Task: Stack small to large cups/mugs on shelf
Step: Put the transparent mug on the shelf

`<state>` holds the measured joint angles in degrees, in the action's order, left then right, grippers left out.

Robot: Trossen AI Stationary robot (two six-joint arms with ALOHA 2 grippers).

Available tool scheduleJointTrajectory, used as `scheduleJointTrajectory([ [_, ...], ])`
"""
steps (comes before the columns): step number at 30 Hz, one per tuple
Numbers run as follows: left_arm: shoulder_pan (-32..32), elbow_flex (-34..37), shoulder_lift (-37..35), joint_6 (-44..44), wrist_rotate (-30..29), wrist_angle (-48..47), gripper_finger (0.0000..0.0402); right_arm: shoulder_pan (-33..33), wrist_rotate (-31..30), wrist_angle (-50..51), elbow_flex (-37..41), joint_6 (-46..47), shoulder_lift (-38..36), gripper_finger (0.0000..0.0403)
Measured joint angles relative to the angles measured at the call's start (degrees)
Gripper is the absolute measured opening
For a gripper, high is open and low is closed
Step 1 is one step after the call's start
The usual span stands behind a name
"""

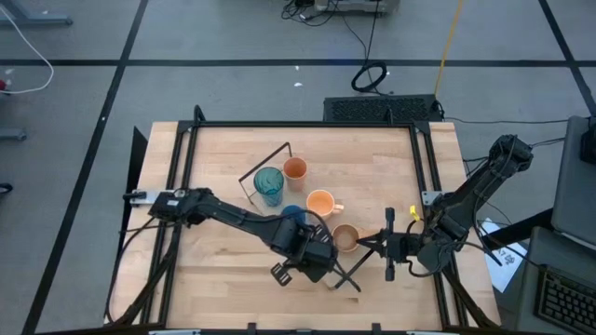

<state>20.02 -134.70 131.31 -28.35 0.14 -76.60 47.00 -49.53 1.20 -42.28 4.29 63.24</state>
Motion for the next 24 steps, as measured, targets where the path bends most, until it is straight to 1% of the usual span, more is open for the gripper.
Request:
scheduleJointTrajectory([
  [8, -1.2, 0.0, 0.1, 1.1, 0.0, 0.2, 0.0004, 0.0, 0.1, 0.0, 0.0, 0.0, 0.0, 0.0],
  [17, -3.1, 0.0, 0.1, 7.1, 0.0, 0.2, 0.0005, 0.0, 0.1, 0.0, 0.0, 0.0, 0.0, 0.0],
  [24, -3.4, 2.6, 0.1, 8.0, 0.9, 0.2, 0.0006, 0.0, 0.1, 0.0, 0.0, 0.0, 0.0, 0.0],
])
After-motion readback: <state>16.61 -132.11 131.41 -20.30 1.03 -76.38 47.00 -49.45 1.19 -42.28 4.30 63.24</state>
